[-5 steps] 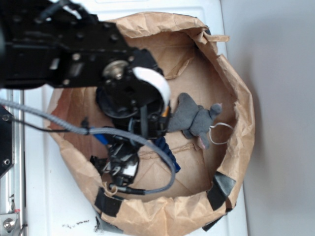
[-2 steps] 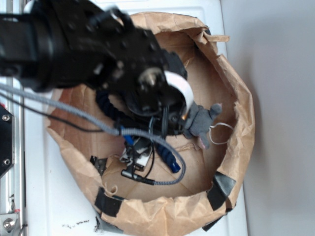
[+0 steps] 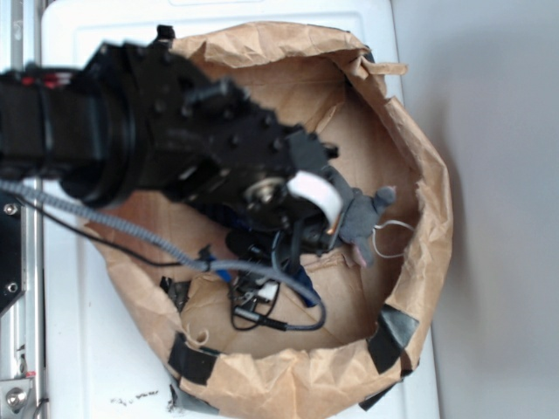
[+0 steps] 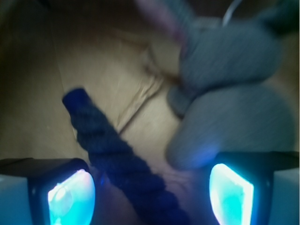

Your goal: Grab the blue rope.

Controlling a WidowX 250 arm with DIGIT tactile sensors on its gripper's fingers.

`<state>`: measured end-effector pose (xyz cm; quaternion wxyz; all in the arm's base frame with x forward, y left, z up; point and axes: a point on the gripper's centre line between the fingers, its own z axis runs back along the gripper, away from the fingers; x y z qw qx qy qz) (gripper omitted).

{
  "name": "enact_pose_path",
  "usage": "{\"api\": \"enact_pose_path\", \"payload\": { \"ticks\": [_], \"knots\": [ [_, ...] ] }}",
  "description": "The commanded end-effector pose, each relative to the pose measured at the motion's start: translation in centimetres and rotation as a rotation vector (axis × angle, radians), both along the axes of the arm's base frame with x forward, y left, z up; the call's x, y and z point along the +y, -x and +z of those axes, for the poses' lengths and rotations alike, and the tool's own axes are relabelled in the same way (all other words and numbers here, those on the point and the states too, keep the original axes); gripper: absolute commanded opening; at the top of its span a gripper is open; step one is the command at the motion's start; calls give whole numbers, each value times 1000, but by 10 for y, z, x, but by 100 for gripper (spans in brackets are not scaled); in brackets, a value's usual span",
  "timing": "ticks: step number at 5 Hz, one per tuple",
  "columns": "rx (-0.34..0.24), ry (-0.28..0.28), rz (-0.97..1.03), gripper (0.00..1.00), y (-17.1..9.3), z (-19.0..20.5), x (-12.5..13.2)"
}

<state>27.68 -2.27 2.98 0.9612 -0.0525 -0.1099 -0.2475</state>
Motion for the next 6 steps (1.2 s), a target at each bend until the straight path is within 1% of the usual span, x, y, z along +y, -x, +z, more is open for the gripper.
{"api": "enact_pose_path", "payload": {
  "ticks": [1,2,3,4,6],
  "knots": [
    [-52,-27,-15,0,-8,-11,-7],
    [-70,-9,0,0,-8,-9,-6],
    [-85,-3,17,0,-7,-9,-5],
    [-79,14,21,0,-5,-5,-4],
    [-20,119,74,0,-15,35,7]
  ]
}}
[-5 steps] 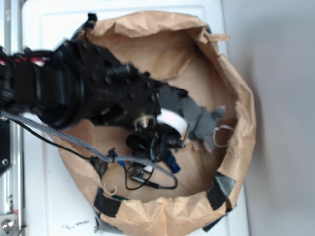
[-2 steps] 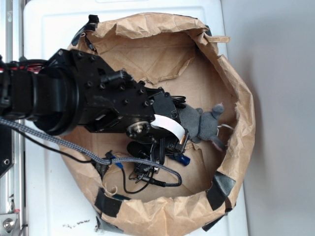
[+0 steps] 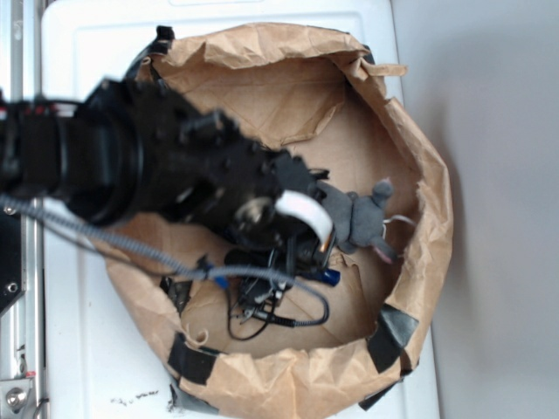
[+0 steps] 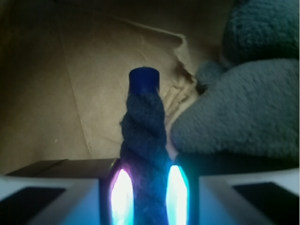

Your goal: Grab the blue rope.

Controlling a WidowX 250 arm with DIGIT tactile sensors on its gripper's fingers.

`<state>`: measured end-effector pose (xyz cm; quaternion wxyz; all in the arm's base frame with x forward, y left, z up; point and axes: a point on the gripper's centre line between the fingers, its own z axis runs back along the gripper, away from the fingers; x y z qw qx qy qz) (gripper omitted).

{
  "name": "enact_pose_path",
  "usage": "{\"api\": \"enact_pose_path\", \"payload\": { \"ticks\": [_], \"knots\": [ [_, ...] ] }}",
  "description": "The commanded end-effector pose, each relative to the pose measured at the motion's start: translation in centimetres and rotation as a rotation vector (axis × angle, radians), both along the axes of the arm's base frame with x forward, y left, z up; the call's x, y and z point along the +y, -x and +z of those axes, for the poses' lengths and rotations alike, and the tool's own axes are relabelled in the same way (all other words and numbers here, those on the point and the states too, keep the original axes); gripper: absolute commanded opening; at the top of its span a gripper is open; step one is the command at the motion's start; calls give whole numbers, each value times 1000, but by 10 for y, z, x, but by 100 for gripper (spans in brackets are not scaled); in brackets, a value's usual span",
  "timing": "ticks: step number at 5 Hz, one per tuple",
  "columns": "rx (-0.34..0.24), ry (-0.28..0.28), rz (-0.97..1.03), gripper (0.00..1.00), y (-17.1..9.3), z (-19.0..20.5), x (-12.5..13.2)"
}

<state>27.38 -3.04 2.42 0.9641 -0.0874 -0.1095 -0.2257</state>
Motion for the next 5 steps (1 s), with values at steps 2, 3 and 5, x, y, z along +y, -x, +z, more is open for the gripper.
{"api": "enact_pose_path", "payload": {
  "ticks": [2,3,5],
  "knots": [
    [-15,46,240,0,-24,108,31],
    [9,66,278,0,-19,140,34],
    [-17,-13,275,0,9,148,32]
  ]
}}
